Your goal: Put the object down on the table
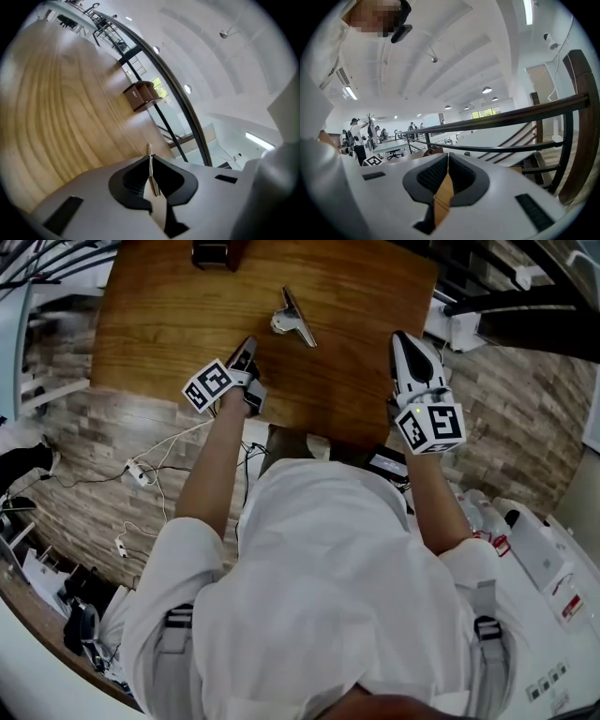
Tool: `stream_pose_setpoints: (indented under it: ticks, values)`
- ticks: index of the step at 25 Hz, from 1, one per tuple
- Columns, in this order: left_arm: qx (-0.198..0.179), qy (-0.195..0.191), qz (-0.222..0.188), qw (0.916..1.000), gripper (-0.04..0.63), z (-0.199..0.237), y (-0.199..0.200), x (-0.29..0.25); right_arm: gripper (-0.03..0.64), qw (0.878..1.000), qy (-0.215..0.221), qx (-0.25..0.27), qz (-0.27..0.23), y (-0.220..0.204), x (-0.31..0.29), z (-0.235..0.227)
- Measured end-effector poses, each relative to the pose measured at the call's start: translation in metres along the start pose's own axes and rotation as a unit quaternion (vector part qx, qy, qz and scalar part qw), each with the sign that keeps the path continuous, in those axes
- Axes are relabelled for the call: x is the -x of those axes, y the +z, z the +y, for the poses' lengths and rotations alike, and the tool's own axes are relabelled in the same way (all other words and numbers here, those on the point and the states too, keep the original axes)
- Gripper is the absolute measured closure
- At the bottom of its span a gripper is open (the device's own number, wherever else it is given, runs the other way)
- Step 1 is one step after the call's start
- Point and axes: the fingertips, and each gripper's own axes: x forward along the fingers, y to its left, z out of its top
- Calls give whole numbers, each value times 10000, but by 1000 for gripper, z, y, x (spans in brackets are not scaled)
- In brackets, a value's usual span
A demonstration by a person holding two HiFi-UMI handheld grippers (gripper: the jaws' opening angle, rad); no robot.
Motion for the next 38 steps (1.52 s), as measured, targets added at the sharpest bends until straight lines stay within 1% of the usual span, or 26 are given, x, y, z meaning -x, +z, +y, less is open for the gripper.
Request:
stream_pose_setpoints:
  ticks: [1,3,4,6,7,9,11,13,14,16,18,19,21,24,27,29,30,33,35,38]
  values:
    - [-161,-136,-40,9998,564,-4,6,12,591,10000,41,17,-6,0,-3,7]
    - [-553,-543,-149,9969,580,-19,22,35,591,9999,112,52,-13,1,-9,23]
    - [-785,-775,-218,9937,581,-28,31,47,591,9999,136,70,-18,2,-12,30]
    - [-1325,-1207,-327,9833,581,-52,50,73,591,9998,163,100,-44,4,-16,48]
    - [-1635,-1396,-360,9760,581,-64,58,85,591,9998,169,114,-61,5,-17,57]
    - [-2301,-1737,-388,9568,581,-86,69,106,591,9997,179,157,-87,6,-19,76]
    - [-2997,-1941,-310,9336,581,-107,74,123,591,9996,165,210,-103,5,-21,93]
    - [-3574,-2105,-232,9096,581,-124,73,136,591,9996,120,243,-124,2,-22,109]
    - [-3784,-2193,-221,8990,581,-131,71,141,591,9996,88,252,-135,0,-22,116]
    - [-4085,-2357,-191,8816,581,-143,63,149,591,9995,26,259,-151,-2,-21,129]
    - [-4270,-2526,-49,8682,581,-151,50,153,591,9995,8,270,-163,-2,-17,139]
    - [-4325,-2616,49,8628,581,-155,42,153,591,9994,12,284,-174,-2,-13,143]
    - [-4387,-2767,191,8548,581,-163,26,156,591,9992,13,335,-194,0,-2,148]
    - [-4442,-2930,278,8462,581,-180,0,164,591,9989,14,413,-229,3,24,149]
    - [-4407,-3057,306,8434,581,-198,-30,169,591,9985,43,436,-329,3,55,148]
    - [-4447,-3003,210,8436,581,-211,-51,174,591,9983,27,407,-423,3,82,144]
    - [-4501,-2980,119,8417,581,-218,-61,179,591,9980,-13,376,-501,4,97,141]
    - [-4753,-2943,-114,8291,581,-241,-88,197,591,9969,-194,221,-736,8,140,134]
    - [-4871,-2878,-273,8241,581,-253,-104,211,591,9963,-233,185,-811,10,166,132]
    - [-4988,-2663,-516,8232,581,-262,-122,230,591,9963,-99,166,-835,8,192,138]
